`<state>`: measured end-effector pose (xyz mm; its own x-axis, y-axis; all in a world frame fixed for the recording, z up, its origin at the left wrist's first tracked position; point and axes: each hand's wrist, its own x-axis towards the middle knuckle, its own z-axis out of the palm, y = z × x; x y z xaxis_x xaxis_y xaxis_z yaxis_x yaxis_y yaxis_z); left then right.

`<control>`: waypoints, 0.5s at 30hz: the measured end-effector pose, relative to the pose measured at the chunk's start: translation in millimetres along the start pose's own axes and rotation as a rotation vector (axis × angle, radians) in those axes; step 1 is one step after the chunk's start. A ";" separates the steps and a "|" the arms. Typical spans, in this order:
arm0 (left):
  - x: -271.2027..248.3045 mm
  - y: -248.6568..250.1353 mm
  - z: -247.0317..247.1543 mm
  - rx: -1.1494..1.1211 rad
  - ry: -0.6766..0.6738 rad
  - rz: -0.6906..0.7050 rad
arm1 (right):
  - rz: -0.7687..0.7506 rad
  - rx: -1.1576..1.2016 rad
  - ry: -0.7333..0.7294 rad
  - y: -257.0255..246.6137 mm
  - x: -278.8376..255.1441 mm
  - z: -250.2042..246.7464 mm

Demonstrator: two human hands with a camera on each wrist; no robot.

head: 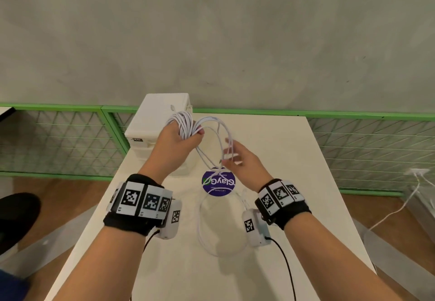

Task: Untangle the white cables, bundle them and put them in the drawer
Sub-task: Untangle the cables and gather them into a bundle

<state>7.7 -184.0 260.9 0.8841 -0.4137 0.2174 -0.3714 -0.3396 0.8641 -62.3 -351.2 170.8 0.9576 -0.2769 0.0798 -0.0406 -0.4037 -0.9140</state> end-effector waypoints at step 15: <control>-2.3 -1.9 -11.7 0.100 -0.096 -0.046 | 0.165 0.225 0.042 23.3 -18.1 -32.7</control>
<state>9.8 -172.5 264.1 0.8717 -0.4724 0.1299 -0.3615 -0.4412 0.8214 -89.9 -384.1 161.0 0.9304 -0.3606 -0.0656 -0.1263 -0.1473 -0.9810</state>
